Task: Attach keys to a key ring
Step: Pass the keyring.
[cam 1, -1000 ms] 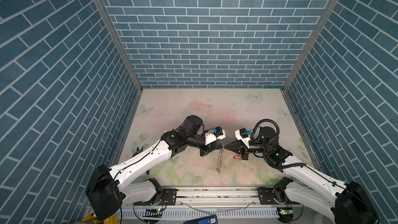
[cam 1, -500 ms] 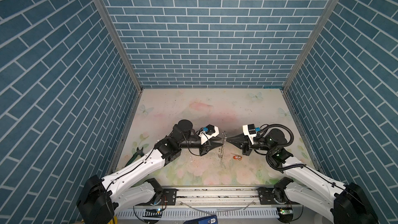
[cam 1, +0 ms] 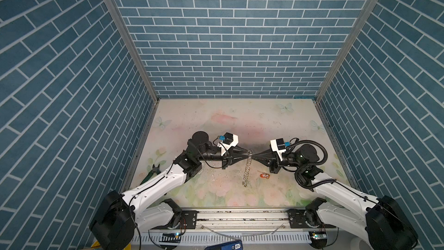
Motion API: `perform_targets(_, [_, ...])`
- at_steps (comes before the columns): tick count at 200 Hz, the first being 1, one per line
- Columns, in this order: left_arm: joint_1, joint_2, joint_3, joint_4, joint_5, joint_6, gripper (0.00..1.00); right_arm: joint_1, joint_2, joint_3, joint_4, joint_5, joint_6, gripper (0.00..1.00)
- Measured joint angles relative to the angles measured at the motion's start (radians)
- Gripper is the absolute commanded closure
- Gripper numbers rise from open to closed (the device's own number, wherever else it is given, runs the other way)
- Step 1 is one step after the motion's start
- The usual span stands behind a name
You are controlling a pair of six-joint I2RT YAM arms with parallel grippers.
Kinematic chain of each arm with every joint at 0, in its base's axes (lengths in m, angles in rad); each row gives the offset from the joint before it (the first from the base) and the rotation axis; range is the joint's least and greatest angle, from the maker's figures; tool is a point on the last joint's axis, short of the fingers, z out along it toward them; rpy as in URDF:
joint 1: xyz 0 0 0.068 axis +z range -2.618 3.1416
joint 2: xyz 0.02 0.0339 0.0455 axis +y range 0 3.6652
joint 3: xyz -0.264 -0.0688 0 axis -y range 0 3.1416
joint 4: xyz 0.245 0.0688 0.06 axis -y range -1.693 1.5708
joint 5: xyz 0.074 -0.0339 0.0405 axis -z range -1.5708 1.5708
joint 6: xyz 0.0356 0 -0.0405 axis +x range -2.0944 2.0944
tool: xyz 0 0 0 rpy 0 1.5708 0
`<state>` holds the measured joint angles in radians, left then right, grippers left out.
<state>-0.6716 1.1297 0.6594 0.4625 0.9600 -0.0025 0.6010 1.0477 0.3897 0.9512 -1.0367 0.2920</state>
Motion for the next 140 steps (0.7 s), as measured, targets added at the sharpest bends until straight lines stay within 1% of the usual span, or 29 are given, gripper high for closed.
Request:
perform_targets(55, [0.0,0.027,0.0,0.008,0.034,-0.01,0.84,0.0,0.003,0.0,0.029,-0.007,0.019,1.0])
perform_targets(76, [0.0,0.027,0.0,0.023,0.04,-0.016,0.91,0.0,0.004,0.0,0.029,-0.007,0.019,1.0])
perform_targets(104, [0.0,0.034,0.0,0.042,0.055,-0.031,0.91,0.0,0.012,0.0,0.03,-0.008,0.019,1.0])
perform_targets(123, [0.0,0.048,0.0,0.056,0.062,-0.04,0.87,0.001,0.021,0.0,0.038,-0.007,0.023,1.0])
perform_targets(140, [0.0,0.055,0.0,0.062,0.068,-0.047,0.86,0.004,0.028,0.0,0.047,-0.006,0.026,1.0])
